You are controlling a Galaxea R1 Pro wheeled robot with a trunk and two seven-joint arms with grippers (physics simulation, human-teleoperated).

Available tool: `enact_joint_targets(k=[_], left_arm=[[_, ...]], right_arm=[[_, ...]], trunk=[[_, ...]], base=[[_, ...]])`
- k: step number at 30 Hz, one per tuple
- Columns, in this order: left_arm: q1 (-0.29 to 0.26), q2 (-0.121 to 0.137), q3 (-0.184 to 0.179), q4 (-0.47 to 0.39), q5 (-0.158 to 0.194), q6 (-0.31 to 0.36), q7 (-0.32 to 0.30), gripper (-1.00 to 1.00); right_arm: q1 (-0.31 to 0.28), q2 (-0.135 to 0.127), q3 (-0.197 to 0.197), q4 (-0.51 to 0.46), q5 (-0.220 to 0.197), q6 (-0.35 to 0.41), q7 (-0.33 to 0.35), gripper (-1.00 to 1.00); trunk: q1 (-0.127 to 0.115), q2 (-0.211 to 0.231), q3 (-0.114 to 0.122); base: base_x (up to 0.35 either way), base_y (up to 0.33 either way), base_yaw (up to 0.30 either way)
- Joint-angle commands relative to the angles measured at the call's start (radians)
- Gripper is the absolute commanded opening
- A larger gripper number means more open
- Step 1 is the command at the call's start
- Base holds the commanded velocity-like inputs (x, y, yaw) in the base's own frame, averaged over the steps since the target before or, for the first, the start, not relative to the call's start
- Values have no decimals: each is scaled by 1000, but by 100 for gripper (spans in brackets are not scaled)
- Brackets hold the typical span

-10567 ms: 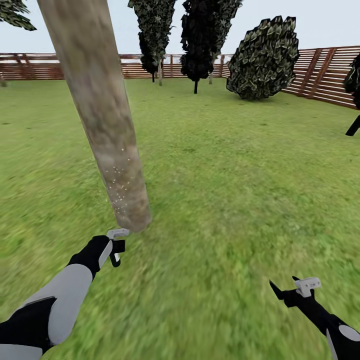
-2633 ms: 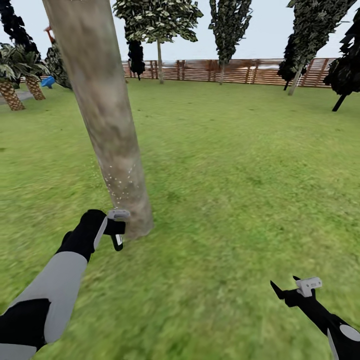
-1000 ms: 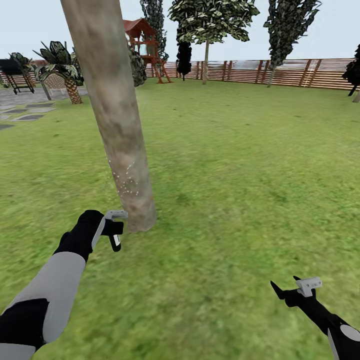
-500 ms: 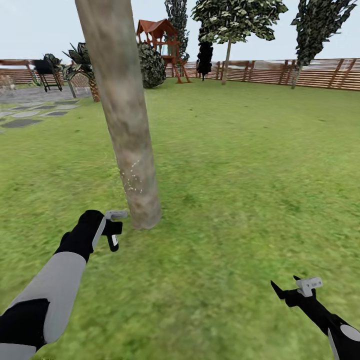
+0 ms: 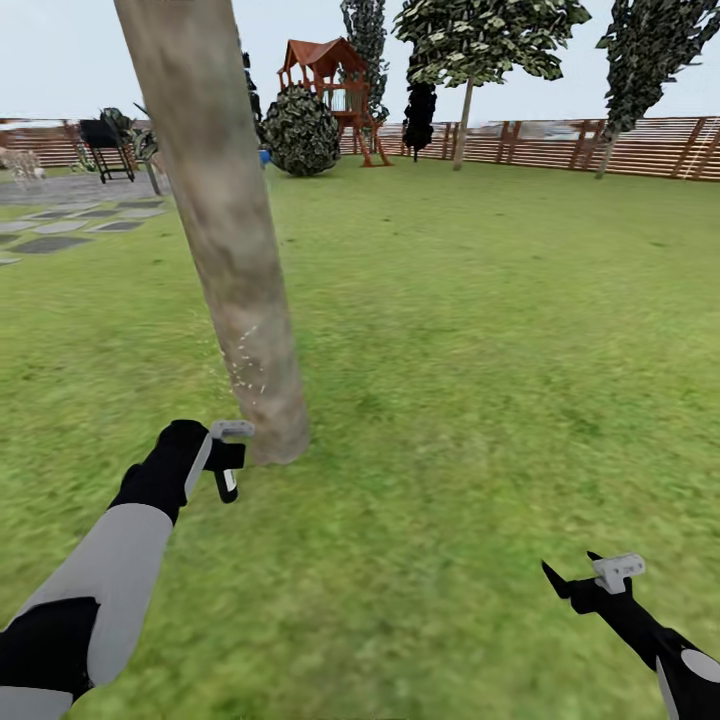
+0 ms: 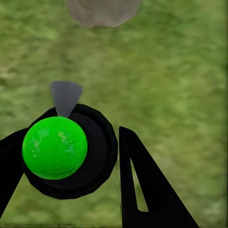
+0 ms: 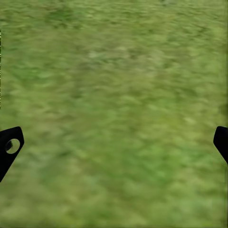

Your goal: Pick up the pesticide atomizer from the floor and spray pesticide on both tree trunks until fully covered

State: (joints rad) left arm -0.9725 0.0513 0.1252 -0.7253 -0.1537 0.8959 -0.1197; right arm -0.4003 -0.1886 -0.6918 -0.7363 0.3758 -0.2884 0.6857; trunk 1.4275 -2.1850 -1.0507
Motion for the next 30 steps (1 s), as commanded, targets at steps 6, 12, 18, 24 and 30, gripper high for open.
enact_joint_targets(k=[6, 12, 18, 24, 30], left_arm=[[0, -4, 0, -3, -1, 0, 0, -100], [-25, 7, -1, -15, 1, 34, -10, -100], [-203, 7, -10, -17, -1, 118, -16, -100], [-326, 15, -12, -10, -2, 129, -17, -100], [-393, 17, -13, -5, -3, 130, -17, -100]], right_arm=[[0, 0, 0, 0, 0, 0, -1, 100], [0, -2, 0, 0, 0, 0, -2, 100], [0, -2, -1, 0, 1, 0, -2, 100], [0, -3, -2, 0, 0, 0, -2, 100], [0, -3, -2, 0, 0, 0, -2, 100]], trunk=[[0, 0, 0], [0, 0, 0], [0, 0, 0], [0, 0, 0], [0, 0, 0]], base=[[-58, -249, 192], [-3, -27, 10], [0, 0, 0], [0, 0, 0], [0, 0, 0]])
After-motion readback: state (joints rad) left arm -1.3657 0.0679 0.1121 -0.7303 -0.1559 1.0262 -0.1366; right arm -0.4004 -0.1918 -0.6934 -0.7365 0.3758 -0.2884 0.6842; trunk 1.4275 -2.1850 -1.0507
